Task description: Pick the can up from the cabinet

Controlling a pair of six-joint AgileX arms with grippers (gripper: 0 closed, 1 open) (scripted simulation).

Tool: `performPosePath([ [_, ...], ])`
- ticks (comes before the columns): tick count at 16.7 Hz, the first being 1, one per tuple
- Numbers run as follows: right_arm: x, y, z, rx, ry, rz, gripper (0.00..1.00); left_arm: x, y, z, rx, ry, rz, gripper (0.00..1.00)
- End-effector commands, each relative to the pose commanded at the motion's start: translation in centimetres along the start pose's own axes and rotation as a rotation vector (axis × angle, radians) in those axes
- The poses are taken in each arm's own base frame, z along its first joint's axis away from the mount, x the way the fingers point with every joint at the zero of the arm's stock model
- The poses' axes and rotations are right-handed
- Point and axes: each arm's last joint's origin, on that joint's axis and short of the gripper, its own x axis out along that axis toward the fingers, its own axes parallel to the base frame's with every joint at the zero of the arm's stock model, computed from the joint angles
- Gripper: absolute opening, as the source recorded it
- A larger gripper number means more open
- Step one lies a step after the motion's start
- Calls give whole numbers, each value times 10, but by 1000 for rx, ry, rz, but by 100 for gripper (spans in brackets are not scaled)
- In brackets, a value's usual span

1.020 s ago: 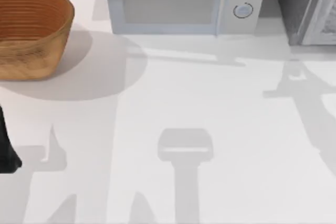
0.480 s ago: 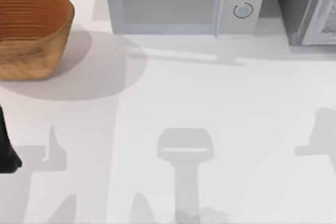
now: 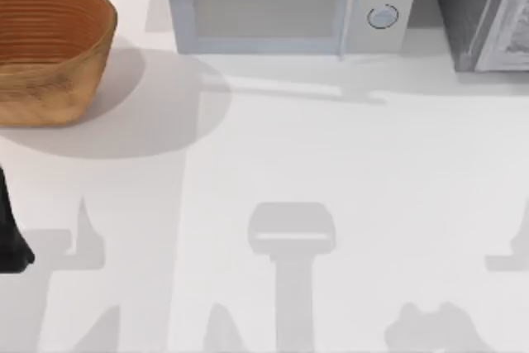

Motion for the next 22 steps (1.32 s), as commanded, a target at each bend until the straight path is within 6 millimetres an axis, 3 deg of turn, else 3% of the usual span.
performPosePath([
  [7,2,-1,3,-1,1,16,0,0,0,0,0,0,0,100],
  [11,12,-7,26,-21,-33,90,0,0,0,0,0,0,0,100],
  [14,32,-18,46,-44,-41,177,0,0,0,0,0,0,0,100],
  [18,75,-53,56,-65,-17,317,0,0,0,0,0,0,0,100],
  [22,115,-111,30,-53,16,469,0,0,0,0,0,0,0,100],
])
